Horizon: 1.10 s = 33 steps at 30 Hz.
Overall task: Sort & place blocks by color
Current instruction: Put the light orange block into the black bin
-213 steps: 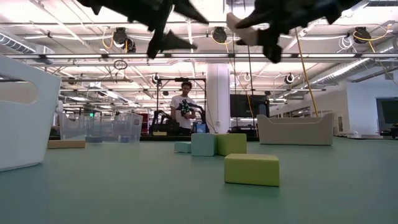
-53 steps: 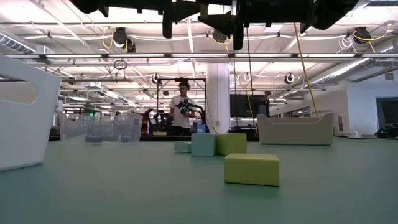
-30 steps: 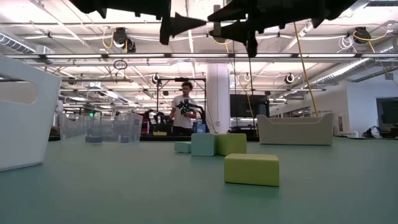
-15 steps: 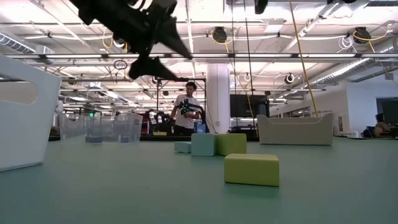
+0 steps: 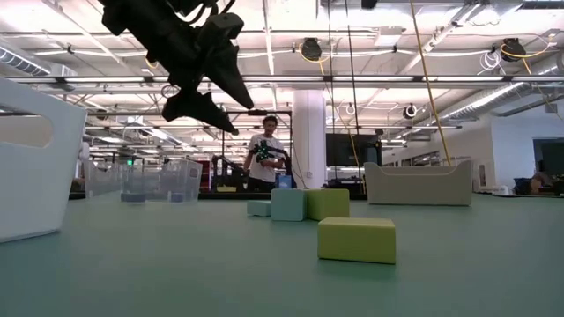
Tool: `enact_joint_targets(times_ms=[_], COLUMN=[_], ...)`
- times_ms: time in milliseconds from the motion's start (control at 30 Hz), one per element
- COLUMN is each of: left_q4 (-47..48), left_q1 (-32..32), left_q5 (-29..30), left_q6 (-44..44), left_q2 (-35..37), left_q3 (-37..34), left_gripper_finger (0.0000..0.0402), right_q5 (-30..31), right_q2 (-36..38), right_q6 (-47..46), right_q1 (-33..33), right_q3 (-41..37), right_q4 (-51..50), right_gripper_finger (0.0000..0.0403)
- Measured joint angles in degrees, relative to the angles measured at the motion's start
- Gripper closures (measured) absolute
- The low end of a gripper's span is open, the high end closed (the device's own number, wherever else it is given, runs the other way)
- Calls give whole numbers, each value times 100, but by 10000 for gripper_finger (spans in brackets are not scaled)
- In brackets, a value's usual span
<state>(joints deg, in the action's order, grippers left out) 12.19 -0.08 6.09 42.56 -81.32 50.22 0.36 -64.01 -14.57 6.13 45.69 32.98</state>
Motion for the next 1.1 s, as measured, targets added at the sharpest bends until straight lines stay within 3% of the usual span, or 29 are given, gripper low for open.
enact_joint_targets(times_ms=[233, 433, 767, 967, 1100], left_q4=[5, 89, 2028, 3828, 4842], left_q1=[0, -9, -317, -916, -1319], left_q5=[-114, -518, -660, -811, -842], left_q6=[-2, 1, 834, 2011, 2928], left_q2=[0, 0, 0, 0, 0], left_q3=[0, 0, 0, 0, 0], left_gripper_finger=[148, 147, 147, 147, 147], right_q5=[-1928, -2741, -3045, -3052, -3057], right_q2=[96, 96, -294, -685, -838], right_q6=[-2673, -4163, -6725, -7197, -7445], right_q1=[160, 1079, 2891, 3371, 3475], right_q3=[0, 0, 1, 2, 2], right_q4=[-2662, -4570, -4560, -4398, -4396], right_gripper_finger=[287, 287, 287, 285, 236])
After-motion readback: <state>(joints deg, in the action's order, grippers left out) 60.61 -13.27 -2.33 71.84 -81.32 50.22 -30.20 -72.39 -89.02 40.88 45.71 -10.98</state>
